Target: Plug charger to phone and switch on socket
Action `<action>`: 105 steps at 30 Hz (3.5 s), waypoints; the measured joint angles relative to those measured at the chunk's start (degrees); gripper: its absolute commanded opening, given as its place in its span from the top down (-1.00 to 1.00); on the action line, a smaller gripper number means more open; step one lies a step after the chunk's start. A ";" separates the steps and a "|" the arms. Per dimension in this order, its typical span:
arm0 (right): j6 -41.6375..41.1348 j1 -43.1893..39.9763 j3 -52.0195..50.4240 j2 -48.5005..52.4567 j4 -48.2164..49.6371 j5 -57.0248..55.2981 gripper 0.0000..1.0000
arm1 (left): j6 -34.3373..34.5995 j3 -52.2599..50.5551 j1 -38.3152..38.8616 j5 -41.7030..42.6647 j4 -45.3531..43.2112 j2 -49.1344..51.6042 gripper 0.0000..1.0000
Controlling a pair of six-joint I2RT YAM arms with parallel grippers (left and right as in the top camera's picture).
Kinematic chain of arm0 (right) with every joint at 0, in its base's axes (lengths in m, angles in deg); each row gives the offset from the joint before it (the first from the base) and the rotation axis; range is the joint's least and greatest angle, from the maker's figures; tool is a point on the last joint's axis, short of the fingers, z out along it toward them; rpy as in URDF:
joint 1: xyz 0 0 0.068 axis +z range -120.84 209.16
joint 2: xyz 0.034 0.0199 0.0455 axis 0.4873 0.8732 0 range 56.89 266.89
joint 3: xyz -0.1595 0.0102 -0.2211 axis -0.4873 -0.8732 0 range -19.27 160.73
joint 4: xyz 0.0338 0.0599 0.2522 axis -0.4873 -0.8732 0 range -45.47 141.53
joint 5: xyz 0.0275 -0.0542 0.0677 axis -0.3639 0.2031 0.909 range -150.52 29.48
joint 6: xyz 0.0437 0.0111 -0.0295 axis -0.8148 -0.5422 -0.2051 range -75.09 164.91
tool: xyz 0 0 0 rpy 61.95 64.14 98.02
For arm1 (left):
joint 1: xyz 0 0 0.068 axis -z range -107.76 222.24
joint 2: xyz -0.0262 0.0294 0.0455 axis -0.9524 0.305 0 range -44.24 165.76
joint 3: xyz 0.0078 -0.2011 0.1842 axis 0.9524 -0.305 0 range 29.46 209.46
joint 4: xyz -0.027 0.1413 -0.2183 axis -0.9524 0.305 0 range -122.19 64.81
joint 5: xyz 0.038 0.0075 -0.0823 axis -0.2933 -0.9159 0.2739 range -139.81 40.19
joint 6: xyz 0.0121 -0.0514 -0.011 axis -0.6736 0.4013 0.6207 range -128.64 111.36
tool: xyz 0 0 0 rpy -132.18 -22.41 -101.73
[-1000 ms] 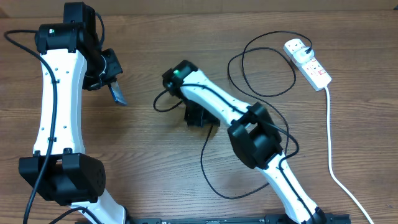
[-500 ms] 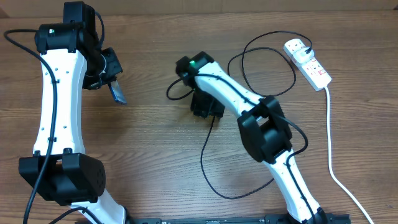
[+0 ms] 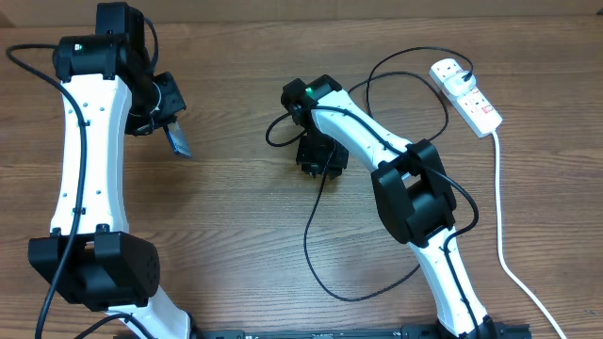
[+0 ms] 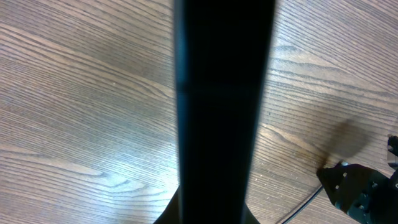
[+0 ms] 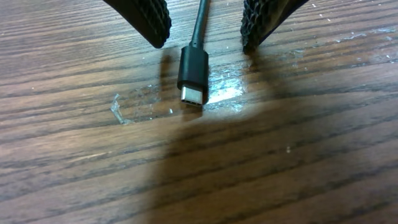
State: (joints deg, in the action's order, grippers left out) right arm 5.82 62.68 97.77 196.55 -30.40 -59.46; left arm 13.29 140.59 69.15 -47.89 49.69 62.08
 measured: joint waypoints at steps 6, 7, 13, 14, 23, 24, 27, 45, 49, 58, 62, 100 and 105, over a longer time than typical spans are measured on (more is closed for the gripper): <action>1.01 -0.35 0.00 0.00 0.09 0.52 0.31 | -0.02 0.00 0.00 0.00 0.15 0.00 0.91; 1.29 -0.50 -0.04 0.00 0.15 0.85 0.31 | -0.02 0.00 0.00 0.00 0.31 0.00 0.91; 2.97 -1.53 -0.15 0.00 0.28 2.95 0.31 | -0.02 0.00 0.00 0.44 0.44 0.00 0.92; 3.23 -1.62 -0.17 0.00 0.28 3.13 0.31 | 0.00 0.00 0.00 0.68 0.44 0.00 0.91; 5.73 -2.01 -1.51 -0.50 1.40 3.67 0.32 | -0.02 0.00 0.00 1.84 0.68 0.00 0.92; 5.97 -2.14 -1.90 -0.68 1.68 4.07 0.31 | -0.02 0.00 0.00 1.95 0.74 0.00 0.92; 7.19 -2.97 -3.39 -1.29 2.84 5.95 0.42 | -0.02 0.02 0.00 1.97 0.81 0.00 0.92; 8.57 -3.87 -4.98 -1.90 3.19 7.50 0.48 | -0.02 0.00 0.00 1.97 0.83 0.00 0.92; 9.33 -3.85 -5.07 -1.95 3.52 7.54 0.48 | -0.02 0.00 0.00 1.97 0.85 0.00 0.91; 10.21 -3.87 -6.36 -2.84 5.95 8.11 0.57 | -0.02 0.00 0.00 1.97 0.96 0.00 0.91; 10.56 -3.91 -6.91 -3.15 6.62 8.13 0.82 | -0.02 0.00 0.00 2.01 1.05 0.00 0.91; 34.75 0.68 2.05 -35.63 7.85 39.71 0.93 | -12.02 0.00 -0.02 74.18 -26.45 0.09 0.92; 33.20 0.70 2.03 -35.21 8.72 39.15 0.92 | -12.04 0.00 -0.02 79.45 -28.00 0.09 0.91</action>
State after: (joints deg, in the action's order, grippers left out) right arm 39.02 63.38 99.80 161.33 -21.68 -20.32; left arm 1.25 140.59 69.13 31.56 21.69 62.17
